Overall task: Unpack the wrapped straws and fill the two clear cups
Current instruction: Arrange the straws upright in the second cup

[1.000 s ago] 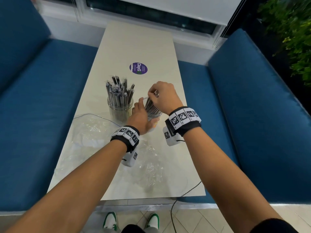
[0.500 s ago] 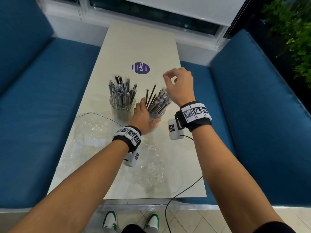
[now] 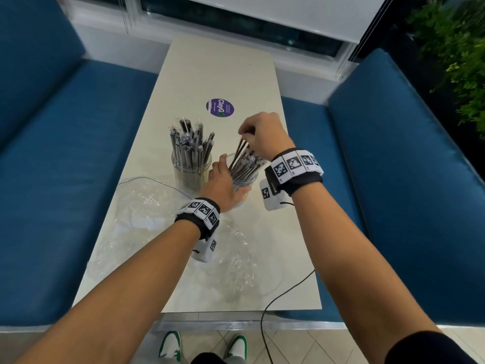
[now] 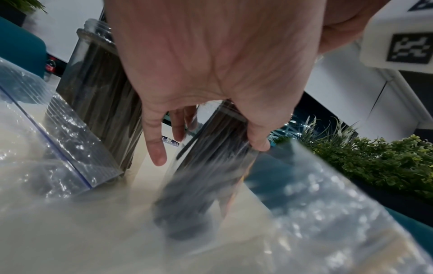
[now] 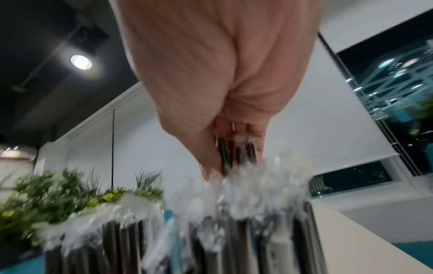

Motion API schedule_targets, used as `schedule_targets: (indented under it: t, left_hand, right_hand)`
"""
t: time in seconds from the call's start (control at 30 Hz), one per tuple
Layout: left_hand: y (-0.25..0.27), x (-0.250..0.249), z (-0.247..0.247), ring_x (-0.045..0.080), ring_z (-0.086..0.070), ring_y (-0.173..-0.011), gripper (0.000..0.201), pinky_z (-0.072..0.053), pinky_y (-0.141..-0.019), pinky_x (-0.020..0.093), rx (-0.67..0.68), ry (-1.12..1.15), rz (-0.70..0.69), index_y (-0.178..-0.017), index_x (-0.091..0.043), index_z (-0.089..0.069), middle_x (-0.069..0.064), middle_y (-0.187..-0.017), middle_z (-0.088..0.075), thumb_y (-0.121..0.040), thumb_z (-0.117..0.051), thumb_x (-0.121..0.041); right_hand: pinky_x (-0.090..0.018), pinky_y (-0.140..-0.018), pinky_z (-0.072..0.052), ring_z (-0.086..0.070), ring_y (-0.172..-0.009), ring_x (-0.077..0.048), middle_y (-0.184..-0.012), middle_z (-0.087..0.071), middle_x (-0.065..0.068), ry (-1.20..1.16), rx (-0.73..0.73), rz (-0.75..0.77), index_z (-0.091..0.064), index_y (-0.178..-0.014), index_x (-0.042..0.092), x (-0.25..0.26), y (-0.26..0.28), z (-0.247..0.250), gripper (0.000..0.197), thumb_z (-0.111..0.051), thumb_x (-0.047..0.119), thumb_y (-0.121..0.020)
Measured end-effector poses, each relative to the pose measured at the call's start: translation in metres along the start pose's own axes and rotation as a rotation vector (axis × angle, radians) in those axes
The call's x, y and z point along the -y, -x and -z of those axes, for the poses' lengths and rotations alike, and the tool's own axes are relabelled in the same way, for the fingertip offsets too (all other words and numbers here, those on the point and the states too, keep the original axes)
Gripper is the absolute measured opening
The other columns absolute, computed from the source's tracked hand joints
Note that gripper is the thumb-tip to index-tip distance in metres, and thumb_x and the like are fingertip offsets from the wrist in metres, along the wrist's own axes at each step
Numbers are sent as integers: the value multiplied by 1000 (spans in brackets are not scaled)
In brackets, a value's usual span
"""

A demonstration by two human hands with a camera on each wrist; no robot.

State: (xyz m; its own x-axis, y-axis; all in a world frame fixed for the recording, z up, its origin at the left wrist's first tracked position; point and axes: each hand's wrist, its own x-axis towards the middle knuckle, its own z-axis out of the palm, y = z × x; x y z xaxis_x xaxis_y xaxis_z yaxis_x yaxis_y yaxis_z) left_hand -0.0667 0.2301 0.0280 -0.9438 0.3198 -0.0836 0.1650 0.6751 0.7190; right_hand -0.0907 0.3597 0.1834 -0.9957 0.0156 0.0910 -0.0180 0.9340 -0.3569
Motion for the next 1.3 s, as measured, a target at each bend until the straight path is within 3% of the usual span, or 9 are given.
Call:
schedule_targets:
  t: [0.1, 0.23, 0.37, 0.6, 0.77, 1.0, 1.1, 1.23, 1.3]
  left_hand:
    - [1, -1, -1, 44, -40, -146, 113, -43, -113, 56, -12, 7, -4, -165, -5, -10, 21, -156, -34, -87, -79, -50]
    - [1, -3, 0, 46, -40, -144, 111, -45, -110, 57, -1, 16, -14, -165, -4, -9, 23, -154, -34, -88, -78, -47]
    - [2, -3, 1, 45, -39, -145, 110, -43, -111, 57, 3, 1, -4, -165, -4, -8, 23, -155, -33, -89, -76, -46]
    - [2, -4, 3, 43, -37, -147, 113, -41, -114, 56, 11, -10, 7, -165, -5, -5, 21, -157, -31, -89, -77, -47]
    - [2, -3, 0, 43, -42, -142, 111, -47, -106, 53, 10, -22, 12, -164, -1, -8, 23, -153, -34, -90, -75, -49]
    - [2, -4, 1, 39, -37, -149, 114, -42, -112, 52, 13, -13, 30, -167, -11, -4, 18, -160, -30, -88, -77, -48]
    - [4, -4, 2, 40, -40, -147, 112, -42, -111, 51, 1, 4, 10, -166, -10, -8, 19, -159, -33, -88, -79, -45]
    - [4, -3, 2, 41, -37, -148, 113, -42, -112, 52, 15, 1, 20, -166, -4, -6, 21, -160, -31, -89, -76, -49]
    - [4, -2, 1, 42, -38, -147, 112, -44, -110, 53, 4, 9, 16, -164, -4, -10, 20, -158, -32, -87, -74, -54]
  right_hand:
    - [-43, -103, -52, -67, -109, -26, -110, -78, -5, 52, -1, 32, -81, -106, 13, -4, 11, 3, 22, -60, 13, -99]
    - [-56, -120, -25, -55, -126, -28, -127, -73, 2, 166, 117, -7, -78, -116, 25, -6, 21, -2, 39, -41, 23, -103]
    - [-62, -124, -14, -50, -138, -26, -146, -64, 6, 131, 214, -36, -73, -127, 30, -10, 25, -1, 45, -35, 21, -103]
    - [-46, -115, -31, -50, -136, -27, -142, -64, 4, -106, -95, -7, -72, -123, 26, -19, 26, 8, 37, -48, 10, -100]
    - [-46, -106, -42, -58, -119, -21, -119, -72, 5, 93, 129, 201, -70, -125, 36, 3, 20, -9, 34, -70, 47, -93]
    - [-32, -92, -49, -63, -111, -30, -118, -65, -13, 90, 87, 95, -81, -107, 8, 7, 11, -27, 18, -70, 5, -93]
    - [-40, -104, -44, -60, -120, -29, -127, -62, -10, 163, 87, 46, -79, -113, 12, 10, 11, -25, 20, -65, 20, -100]
    - [-67, -117, -14, -47, -137, -24, -137, -61, 4, 340, 48, 88, -73, -123, 32, 7, 20, -17, 42, -51, 59, -100]
    - [-68, -116, -22, -49, -137, -26, -139, -60, 2, 293, 135, 81, -71, -126, 37, -2, 23, -19, 49, -51, 68, -95]
